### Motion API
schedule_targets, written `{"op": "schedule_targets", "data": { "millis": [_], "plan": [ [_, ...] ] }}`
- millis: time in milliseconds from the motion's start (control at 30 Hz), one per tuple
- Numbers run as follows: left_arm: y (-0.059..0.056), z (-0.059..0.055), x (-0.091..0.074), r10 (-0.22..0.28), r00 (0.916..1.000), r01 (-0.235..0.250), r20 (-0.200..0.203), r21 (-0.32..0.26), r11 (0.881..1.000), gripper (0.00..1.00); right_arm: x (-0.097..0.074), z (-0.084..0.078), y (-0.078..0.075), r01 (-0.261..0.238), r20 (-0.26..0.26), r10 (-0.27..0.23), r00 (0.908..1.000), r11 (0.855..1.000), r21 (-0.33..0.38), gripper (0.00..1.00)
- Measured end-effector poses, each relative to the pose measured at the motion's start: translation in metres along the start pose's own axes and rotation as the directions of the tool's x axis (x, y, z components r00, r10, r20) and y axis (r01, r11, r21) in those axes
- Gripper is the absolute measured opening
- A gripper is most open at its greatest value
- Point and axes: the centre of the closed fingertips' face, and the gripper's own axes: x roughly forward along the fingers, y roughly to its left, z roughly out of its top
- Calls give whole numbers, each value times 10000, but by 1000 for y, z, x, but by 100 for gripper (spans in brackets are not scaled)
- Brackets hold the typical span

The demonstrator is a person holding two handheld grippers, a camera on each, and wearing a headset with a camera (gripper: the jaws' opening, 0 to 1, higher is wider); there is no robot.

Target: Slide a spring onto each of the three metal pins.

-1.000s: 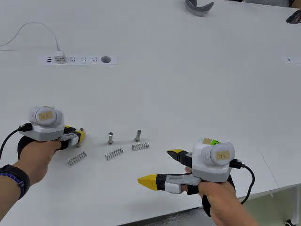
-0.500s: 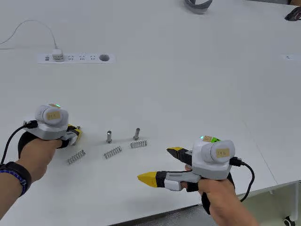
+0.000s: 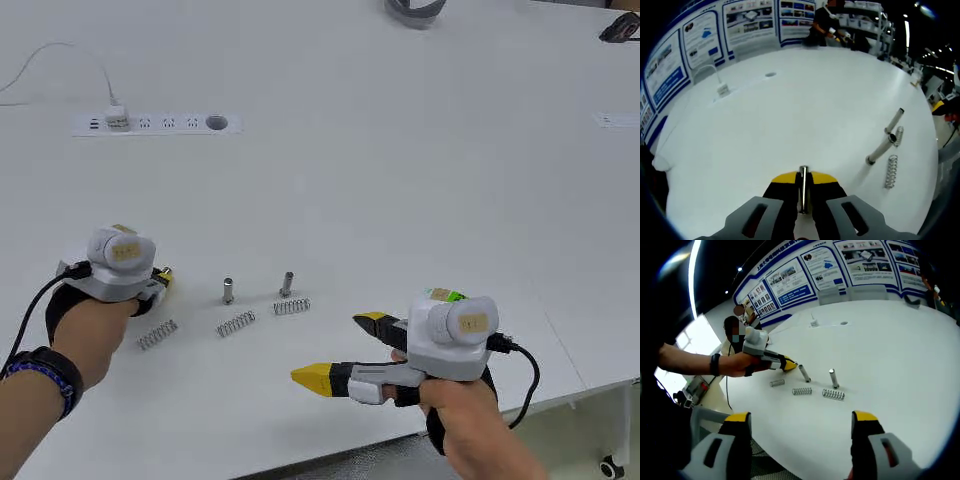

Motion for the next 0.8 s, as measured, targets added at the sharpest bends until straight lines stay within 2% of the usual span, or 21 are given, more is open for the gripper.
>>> {"op": "schedule_targets", "data": {
  "millis": [100,233,500,633,800],
  "plan": [
    [0,1,1,150,9999,-151,3,218,9996,9,0,0,0,11,3,-11,10000,10000,40,83],
    [-1,2,2,292,9996,-293,19,987,9947,9,0,0,1,-6,19,6,10000,10000,67,83],
    [-1,-3,-1,37,9997,-25,-253,466,9989,8,-2,2,-1,49,43,-49,10000,10000,71,83],
    [1,0,-11,-38,10000,37,60,81,10000,7,-5,2,-3,127,129,-129,9998,9998,169,82],
    [3,-3,-18,-210,9998,210,62,-79,9997,8,-7,2,-4,122,214,-128,9997,9995,281,82]
  ]
}}
